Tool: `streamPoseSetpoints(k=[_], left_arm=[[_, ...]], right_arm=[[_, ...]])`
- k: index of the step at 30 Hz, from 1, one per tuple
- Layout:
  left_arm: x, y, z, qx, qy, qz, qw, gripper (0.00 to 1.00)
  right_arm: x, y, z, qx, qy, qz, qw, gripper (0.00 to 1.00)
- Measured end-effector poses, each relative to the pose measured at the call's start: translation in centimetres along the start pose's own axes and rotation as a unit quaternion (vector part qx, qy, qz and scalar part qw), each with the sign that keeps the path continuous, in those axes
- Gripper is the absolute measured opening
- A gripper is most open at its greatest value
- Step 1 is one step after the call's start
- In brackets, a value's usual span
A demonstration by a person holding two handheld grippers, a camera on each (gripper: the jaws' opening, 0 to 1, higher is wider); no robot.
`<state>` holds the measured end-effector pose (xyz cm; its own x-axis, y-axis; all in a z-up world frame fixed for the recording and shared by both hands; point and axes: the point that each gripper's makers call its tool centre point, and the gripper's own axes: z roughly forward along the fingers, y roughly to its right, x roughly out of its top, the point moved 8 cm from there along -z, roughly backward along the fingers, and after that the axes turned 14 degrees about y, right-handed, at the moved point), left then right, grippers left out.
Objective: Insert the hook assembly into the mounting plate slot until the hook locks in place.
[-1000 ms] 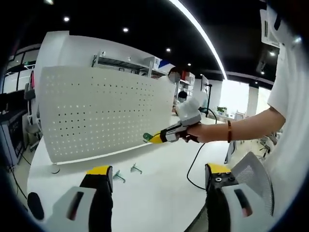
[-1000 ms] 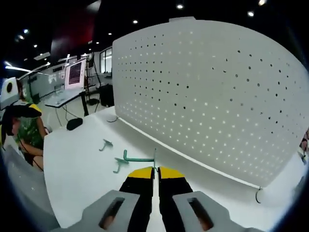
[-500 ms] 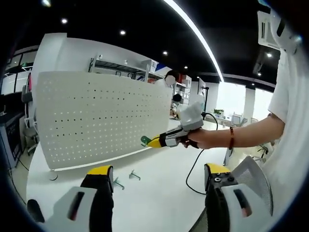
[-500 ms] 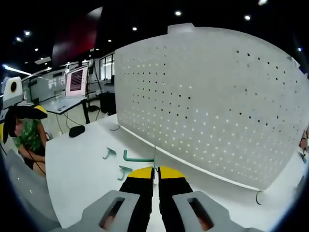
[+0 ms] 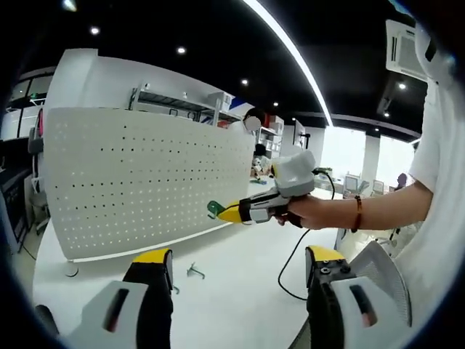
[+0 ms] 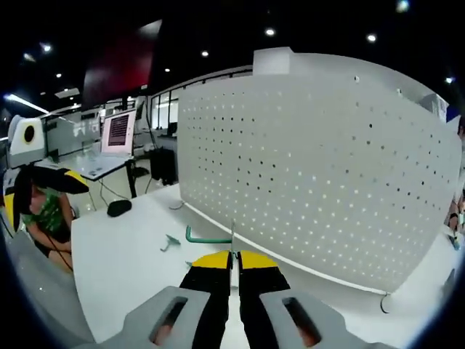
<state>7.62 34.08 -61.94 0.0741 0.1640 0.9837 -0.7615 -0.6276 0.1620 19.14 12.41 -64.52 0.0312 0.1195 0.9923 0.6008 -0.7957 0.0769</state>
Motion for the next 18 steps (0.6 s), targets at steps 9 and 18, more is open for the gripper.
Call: streamPoseSetpoints(k=[9,18], left_arm=[[-0.5,0.7,0.7,-0.013,-0.009,0.002,0.9999,0.75],[0.2,0.7,1.3,-0.01,0.011,-0.012,0.9998,0.72]], right_arm=[[0.2,-1.4,-1.1,0.002,0.01,-0.002,0.9999,0.01],[1.8,-2.4,-1.4,0.008,0.035,-0.006,0.9993,0.01]])
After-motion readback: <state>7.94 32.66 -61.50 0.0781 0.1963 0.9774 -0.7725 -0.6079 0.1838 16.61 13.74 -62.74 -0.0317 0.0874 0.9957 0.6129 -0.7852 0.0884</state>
